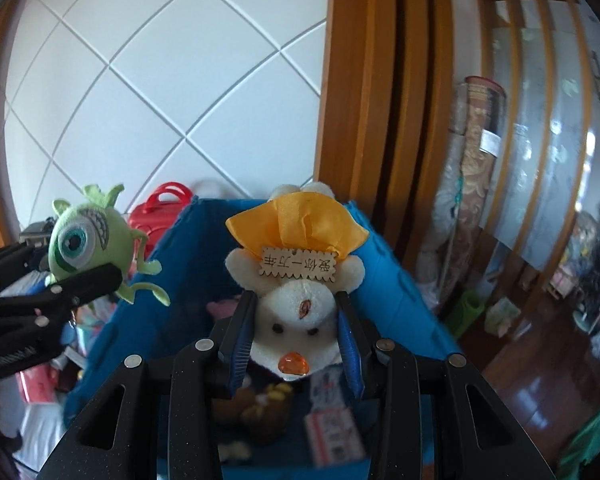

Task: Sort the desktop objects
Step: 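Lift both plushes with both tools and carry them over the crate, then open both tools to drop the two plushes into the crate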

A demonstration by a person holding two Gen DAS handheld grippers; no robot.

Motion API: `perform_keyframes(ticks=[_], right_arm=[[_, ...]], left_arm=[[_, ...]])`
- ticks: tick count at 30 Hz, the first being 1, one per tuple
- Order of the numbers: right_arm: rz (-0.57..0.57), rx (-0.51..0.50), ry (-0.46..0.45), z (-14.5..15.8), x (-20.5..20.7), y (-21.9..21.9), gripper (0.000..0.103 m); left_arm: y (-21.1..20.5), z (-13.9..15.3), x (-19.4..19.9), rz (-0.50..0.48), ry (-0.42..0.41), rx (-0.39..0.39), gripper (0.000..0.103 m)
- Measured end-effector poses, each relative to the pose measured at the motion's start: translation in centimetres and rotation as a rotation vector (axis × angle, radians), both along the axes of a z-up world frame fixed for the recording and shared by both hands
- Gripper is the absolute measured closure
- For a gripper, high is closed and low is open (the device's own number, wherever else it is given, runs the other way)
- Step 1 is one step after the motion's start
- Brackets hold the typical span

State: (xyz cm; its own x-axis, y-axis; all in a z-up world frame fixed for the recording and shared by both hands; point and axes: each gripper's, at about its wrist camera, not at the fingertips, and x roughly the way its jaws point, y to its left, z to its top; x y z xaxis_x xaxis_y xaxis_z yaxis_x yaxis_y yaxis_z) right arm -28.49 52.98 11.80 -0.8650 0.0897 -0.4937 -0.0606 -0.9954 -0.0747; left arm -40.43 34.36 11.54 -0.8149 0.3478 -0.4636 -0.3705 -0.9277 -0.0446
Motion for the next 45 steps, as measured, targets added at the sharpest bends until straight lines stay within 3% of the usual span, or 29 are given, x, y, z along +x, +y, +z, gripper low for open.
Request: perform_keyframes(ticks=[4,6,11,15,20,25,41,43,45], right_arm=[[0.046,-0.012,-0.086,-0.4,-6.0,3.2,0.065],[0.063,-0.022,-0.158,-1.9,-9.3,4.4,0.065],[0.100,-0.061,-0.406,-9.6,-16.3,5.7,0.065],[0.079,-0.070,-0.581,-16.1,-19.4,6.9,0.065],[0.052,-0.057,-0.719,-20.7,-20.1,7.8,0.065],[0.063,0.036,-0.732,-21.6,-19.4,7.0,0.065],[0.065,0.020,-0.715,-20.9,-19.8,6.8,0.061],[0.063,0.016,-0.719,-21.0,-19.8,6.8,0.060],[0.062,0.013,-0.721,-20.9,-19.7,6.7,0.054]], left_arm=[[3.5,0.8,-6.3,0.007,-0.123,0.031,0.047],[5.2,-0.3,-9.6,0.035,-0.191,-0.007,0.047],[8.0,-7.8,-16.6,0.113,-0.425,-0.157,0.047],[8.2,-13.4,-19.9,0.145,-0.593,-0.196,0.047],[8.3,-17.8,-21.1,0.127,-0.722,-0.235,0.047],[8.7,-19.1,-21.2,0.116,-0.767,-0.245,0.045],[8.6,-19.4,-20.5,0.120,-0.784,-0.223,0.043],[8.6,-19.6,-20.7,0.117,-0.786,-0.222,0.030],[8.6,-19.6,-20.7,0.120,-0.783,-0.223,0.028]])
